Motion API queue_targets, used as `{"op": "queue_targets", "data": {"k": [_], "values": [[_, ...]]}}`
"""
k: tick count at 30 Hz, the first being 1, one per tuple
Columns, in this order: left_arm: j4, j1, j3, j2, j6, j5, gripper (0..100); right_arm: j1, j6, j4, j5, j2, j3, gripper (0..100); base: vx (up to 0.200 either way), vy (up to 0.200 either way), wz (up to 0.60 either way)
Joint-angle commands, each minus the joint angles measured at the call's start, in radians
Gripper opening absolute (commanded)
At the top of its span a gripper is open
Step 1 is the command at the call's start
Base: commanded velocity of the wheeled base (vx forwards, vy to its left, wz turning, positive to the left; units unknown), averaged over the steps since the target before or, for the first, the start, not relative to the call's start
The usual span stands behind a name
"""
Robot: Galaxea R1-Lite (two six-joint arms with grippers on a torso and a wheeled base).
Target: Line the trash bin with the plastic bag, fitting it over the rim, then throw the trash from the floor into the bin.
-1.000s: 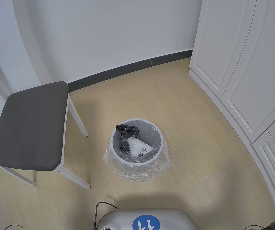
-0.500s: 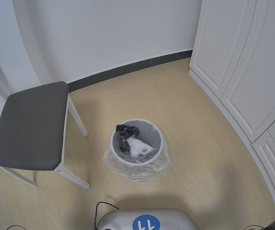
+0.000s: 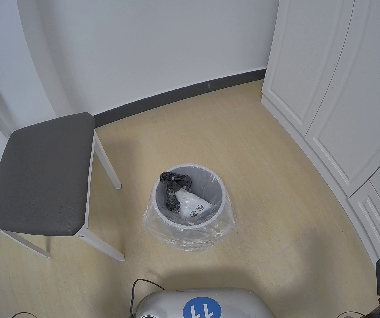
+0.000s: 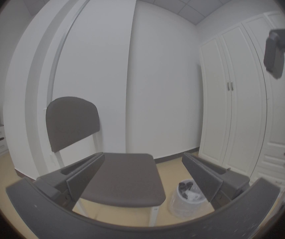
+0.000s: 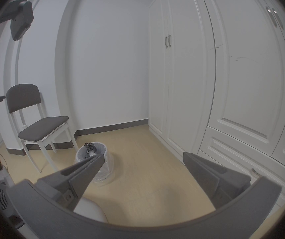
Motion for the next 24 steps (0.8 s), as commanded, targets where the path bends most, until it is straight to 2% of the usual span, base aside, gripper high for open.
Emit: {"op": "queue_targets", "data": {"k": [1, 5, 7, 11, 13, 17, 20, 22, 24], "values": [[-0.029, 0.011, 0.130, -0.022, 0.069, 0.007, 100, 0.000, 0.027, 0.009, -0.041, -0.011, 0.018, 100, 0.000, 0.000, 0.00], [-0.055, 0.010, 0.188, -0.024, 0.135, 0.001, 100, 0.000, 0.033, 0.009, -0.053, -0.011, 0.018, 100, 0.000, 0.000, 0.00], [-0.012, 0.010, 0.200, -0.024, 0.163, 0.002, 100, -0.002, 0.035, 0.009, -0.084, -0.011, 0.018, 100, 0.000, 0.000, 0.00], [0.126, 0.006, 0.200, -0.025, 0.160, 0.010, 100, 0.000, 0.038, 0.010, -0.087, -0.011, 0.018, 100, 0.000, 0.000, 0.00], [0.175, 0.002, 0.199, -0.032, 0.147, 0.010, 100, -0.002, 0.038, 0.010, -0.085, -0.011, 0.018, 100, 0.000, 0.000, 0.00], [0.192, 0.002, 0.200, -0.047, 0.041, -0.022, 100, -0.002, 0.017, 0.010, -0.081, -0.011, 0.018, 100, 0.000, 0.000, 0.00], [0.241, 0.003, 0.196, -0.045, 0.032, -0.059, 100, -0.002, -0.011, 0.010, -0.075, -0.011, 0.018, 100, 0.000, 0.000, 0.00], [0.227, 0.003, 0.199, -0.045, 0.038, -0.058, 100, -0.002, -0.036, 0.010, -0.053, -0.011, 0.018, 100, 0.000, 0.000, 0.00], [0.225, 0.003, 0.199, -0.045, 0.045, -0.056, 100, -0.002, -0.054, 0.009, 0.002, -0.011, 0.018, 100, 0.000, 0.000, 0.00]]}}
